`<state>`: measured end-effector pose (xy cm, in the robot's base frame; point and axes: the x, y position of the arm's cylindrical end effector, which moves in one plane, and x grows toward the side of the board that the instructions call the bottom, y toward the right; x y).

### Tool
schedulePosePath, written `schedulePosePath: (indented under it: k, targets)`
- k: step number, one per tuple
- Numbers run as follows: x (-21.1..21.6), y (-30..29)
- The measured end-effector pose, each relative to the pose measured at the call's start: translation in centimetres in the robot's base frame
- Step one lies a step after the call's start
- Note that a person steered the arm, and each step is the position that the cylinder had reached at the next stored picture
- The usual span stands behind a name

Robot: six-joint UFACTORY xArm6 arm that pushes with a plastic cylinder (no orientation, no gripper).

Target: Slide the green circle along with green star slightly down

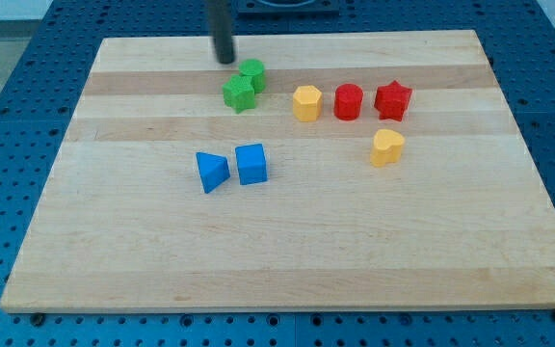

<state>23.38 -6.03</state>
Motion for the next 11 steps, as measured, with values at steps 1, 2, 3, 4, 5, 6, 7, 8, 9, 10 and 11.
schedulePosePath:
  k: [1, 2, 3, 4, 5, 6, 7, 8, 9, 10, 11]
  targets:
    - [0.2, 7.7]
    - [0.4, 8.4]
    - [1.2, 7.9]
    - [2.5, 4.8]
    - [2.6, 2.3]
    - [3.9, 0.2]
    - [5.3, -0.3]
    - [6.5, -0.7]
    - [7.5, -0.4]
    - [7.5, -0.2]
    - [7.8, 0.4]
